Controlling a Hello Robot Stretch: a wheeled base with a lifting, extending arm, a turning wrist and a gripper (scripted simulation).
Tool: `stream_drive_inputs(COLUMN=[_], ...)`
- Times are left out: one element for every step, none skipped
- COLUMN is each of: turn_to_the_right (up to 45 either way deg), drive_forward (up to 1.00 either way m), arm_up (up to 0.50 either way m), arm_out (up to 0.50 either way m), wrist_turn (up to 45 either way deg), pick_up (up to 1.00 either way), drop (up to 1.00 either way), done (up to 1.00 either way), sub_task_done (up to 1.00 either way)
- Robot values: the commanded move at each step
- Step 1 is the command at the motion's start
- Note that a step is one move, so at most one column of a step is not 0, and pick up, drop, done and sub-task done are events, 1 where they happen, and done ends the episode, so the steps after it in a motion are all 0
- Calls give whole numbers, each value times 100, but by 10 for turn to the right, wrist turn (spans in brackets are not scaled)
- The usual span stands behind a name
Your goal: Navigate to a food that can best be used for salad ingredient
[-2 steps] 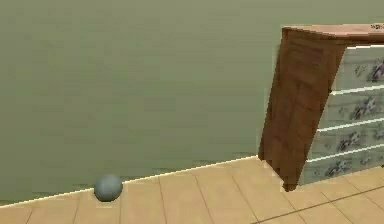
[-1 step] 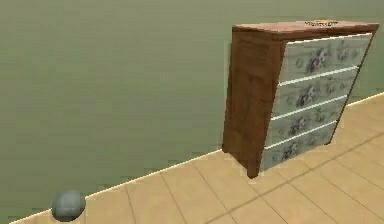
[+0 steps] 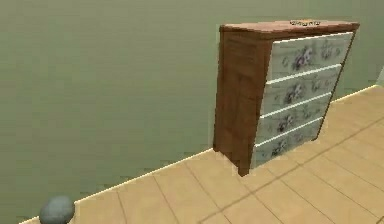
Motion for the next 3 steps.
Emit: stream_drive_inputs(turn_to_the_right=[0, -450, -270], drive_forward=[20, 0, 0], arm_up=[0, 0, 0], arm_out=[0, 0, 0], wrist_turn=[0, 0, 0], pick_up=[0, 0, 0], drop=[0, 0, 0], done=[0, 0, 0], sub_task_done=[0, 0, 0])
